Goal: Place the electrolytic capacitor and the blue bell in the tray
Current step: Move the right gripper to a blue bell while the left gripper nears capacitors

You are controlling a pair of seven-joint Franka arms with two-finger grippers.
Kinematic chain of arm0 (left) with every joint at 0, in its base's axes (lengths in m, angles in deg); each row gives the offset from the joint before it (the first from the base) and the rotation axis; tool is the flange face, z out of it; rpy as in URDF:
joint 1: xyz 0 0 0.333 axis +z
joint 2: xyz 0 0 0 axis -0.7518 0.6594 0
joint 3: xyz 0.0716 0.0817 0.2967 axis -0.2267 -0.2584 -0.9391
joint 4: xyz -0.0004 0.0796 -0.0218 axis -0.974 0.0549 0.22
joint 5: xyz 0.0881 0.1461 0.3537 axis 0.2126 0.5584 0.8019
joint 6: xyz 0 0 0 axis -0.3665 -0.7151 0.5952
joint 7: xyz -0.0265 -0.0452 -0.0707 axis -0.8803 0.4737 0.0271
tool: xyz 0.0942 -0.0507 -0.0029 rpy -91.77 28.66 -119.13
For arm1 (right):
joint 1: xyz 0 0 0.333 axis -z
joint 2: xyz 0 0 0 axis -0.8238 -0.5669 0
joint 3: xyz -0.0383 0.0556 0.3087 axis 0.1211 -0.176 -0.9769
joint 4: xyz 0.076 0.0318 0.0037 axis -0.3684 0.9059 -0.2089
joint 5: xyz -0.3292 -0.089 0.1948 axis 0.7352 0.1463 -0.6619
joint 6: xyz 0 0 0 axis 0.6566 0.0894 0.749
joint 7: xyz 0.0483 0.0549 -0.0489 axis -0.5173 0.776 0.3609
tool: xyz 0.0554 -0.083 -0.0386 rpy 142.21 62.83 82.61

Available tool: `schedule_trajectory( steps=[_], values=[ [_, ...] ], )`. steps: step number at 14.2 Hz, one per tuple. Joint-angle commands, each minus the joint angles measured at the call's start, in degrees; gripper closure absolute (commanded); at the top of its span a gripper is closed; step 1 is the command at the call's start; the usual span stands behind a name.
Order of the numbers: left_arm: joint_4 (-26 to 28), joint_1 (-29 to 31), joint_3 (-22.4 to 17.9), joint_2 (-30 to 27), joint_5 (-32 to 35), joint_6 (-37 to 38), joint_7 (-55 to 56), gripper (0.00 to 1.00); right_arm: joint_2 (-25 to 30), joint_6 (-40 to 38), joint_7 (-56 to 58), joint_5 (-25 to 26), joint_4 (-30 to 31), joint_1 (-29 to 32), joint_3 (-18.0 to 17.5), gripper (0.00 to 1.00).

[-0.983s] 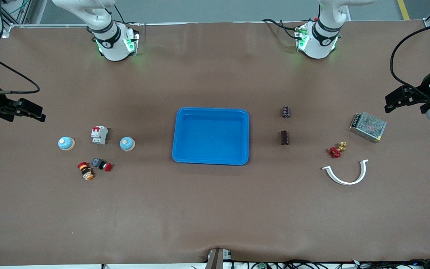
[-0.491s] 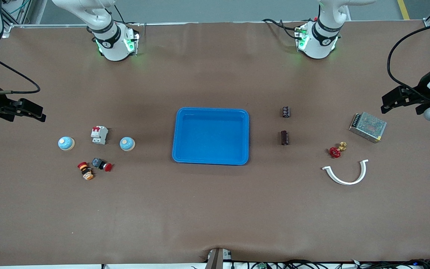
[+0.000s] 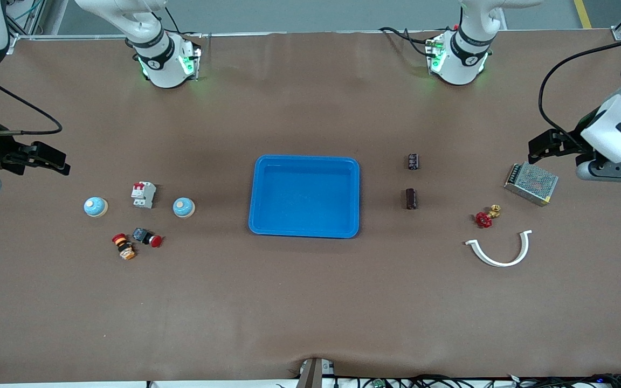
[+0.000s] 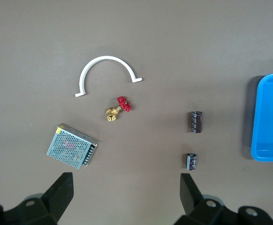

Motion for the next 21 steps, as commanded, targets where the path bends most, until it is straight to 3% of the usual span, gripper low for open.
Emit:
schedule_trajectory(
  steps=[1,6,10,17,21],
  values=[
    [4.0,0.1,0.7,-2.2,0.0,-3.1,-0.5,0.00,-0.6,-2.1,-1.1,0.0,0.6,-1.5,-0.3,0.00],
    [13.2,0.5,1.7,-4.6,-0.8,-11.3,0.3,0.00,-0.4,4.6,-1.1,-0.3,9.5,-2.5,-0.3,0.00],
    [17.1,0.2,1.9,-5.0,-1.1,-14.1,0.5,0.00,-0.2,11.2,-1.1,-0.3,17.0,-3.5,-0.4,0.00],
    [24.0,0.4,8.0,-5.8,-1.1,-18.6,7.4,0.00,-0.2,25.6,-3.7,-3.1,27.7,-6.6,-0.4,0.00],
    [33.2,0.4,9.7,-8.6,-1.2,-26.2,9.8,0.00,-1.5,31.8,-4.1,-3.0,31.5,-8.4,-0.3,0.00]
  ],
)
